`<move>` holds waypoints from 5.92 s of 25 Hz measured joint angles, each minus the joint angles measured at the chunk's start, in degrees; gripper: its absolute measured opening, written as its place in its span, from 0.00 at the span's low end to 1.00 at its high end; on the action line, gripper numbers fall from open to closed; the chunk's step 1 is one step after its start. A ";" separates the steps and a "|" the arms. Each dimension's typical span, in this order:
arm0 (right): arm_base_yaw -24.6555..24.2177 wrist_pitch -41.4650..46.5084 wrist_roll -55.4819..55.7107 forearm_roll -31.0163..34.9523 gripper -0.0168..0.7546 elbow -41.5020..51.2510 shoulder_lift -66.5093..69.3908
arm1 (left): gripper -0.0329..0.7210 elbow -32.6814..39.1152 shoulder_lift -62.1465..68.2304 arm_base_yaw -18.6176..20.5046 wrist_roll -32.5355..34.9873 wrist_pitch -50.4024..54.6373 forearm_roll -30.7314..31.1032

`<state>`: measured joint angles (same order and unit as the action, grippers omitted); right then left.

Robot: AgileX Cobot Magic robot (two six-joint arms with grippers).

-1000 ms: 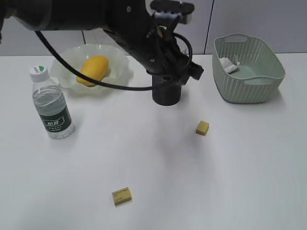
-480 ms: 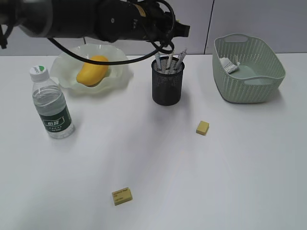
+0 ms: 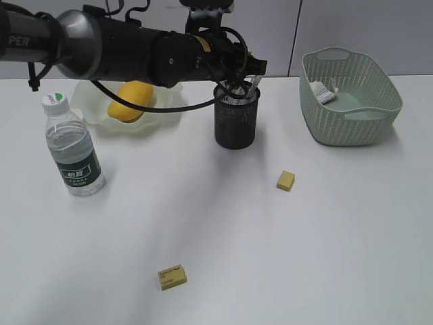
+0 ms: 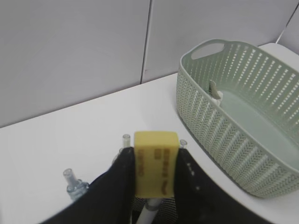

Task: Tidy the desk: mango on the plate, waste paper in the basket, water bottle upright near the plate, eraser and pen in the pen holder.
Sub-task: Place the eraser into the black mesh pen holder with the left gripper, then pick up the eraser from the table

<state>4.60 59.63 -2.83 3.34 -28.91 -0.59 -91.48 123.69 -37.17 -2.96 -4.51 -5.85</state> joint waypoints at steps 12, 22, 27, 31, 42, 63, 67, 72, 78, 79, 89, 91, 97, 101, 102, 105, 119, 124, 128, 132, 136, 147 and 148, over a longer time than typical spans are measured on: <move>0.00 0.00 0.00 0.00 0.76 0.00 0.00 | 0.31 0.00 2.23 0.00 0.00 1.37 -0.29; 0.00 0.00 0.00 0.00 0.76 0.00 0.00 | 0.50 0.00 3.07 0.00 0.00 3.00 0.29; 0.00 0.00 0.00 0.00 0.76 0.00 0.00 | 0.70 0.00 3.07 0.00 0.00 3.32 0.68; 0.00 0.00 0.00 0.00 0.76 0.00 0.00 | 0.73 0.00 2.34 0.00 0.00 5.19 2.02; 0.00 0.00 0.00 0.00 0.76 0.00 0.00 | 0.73 0.10 -12.04 0.04 0.00 25.07 1.59; 0.00 0.00 0.00 0.00 0.76 0.00 0.00 | 0.73 -3.51 -26.96 25.77 -1.76 69.16 3.42; 0.00 0.00 0.00 0.00 0.76 0.00 0.00 | 0.73 -3.51 -26.96 30.02 -1.80 70.06 4.50; 0.00 -0.06 0.00 0.00 0.76 0.00 0.00 | 0.73 -3.51 -26.96 32.94 -1.80 72.15 5.24; 0.00 -0.06 0.00 0.00 0.76 0.00 0.00 | 0.72 -3.51 -26.96 33.83 -1.80 74.09 7.00; 0.00 -0.06 0.00 0.00 0.76 0.00 0.00 | 0.72 -3.51 -26.96 33.97 -1.80 74.14 7.11; 0.00 -0.01 0.00 0.00 0.76 0.00 0.00 | 0.72 12.91 -46.67 34.09 -1.80 72.87 8.48; 0.00 -0.01 0.00 0.00 0.76 0.00 0.00 | 0.72 19.74 -54.06 34.09 -1.80 72.19 8.77; 0.00 -0.01 0.00 0.00 0.76 0.00 0.00 | 0.71 36.13 -76.70 34.09 -1.80 71.98 8.83; 0.00 -0.06 0.00 0.05 0.76 0.00 0.00 | 0.71 44.45 -90.45 34.09 -1.80 72.03 8.83; 0.00 -0.06 0.00 0.00 0.76 0.00 0.00 | 0.71 46.19 -93.63 34.09 -1.80 71.97 8.83; 0.00 -0.06 0.00 0.05 0.76 0.00 0.00 | 0.71 50.36 -102.57 34.09 -1.80 71.10 8.97; 0.00 -0.02 0.00 0.10 0.76 0.00 0.00 | 0.71 61.24 -124.04 34.09 -1.50 66.24 9.19; 0.00 -0.02 0.00 0.15 0.76 0.00 0.00 | 0.70 61.47 -124.04 34.09 -1.13 66.06 9.14; 0.00 -0.07 0.00 0.15 0.76 0.00 0.00 | 0.70 61.47 -124.08 34.09 -1.08 66.06 9.14; 0.00 -0.07 0.00 0.15 0.76 0.00 0.00 | 0.70 61.47 -124.15 34.09 -1.08 66.01 9.14; 0.00 -0.07 0.00 0.15 0.76 0.00 0.00 | 0.70 61.47 -124.15 34.09 -1.08 66.01 9.14; 0.00 -0.01 0.00 0.15 0.76 0.00 0.00 | 0.70 61.47 -124.15 32.95 -1.08 65.95 9.14; 0.00 -0.01 0.00 0.15 0.76 0.00 0.00 | 0.70 61.47 -124.15 32.95 -1.08 65.95 9.14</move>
<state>4.60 59.62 -2.83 3.49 -28.91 -0.59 -30.01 -0.46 -4.22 -4.04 61.44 3.29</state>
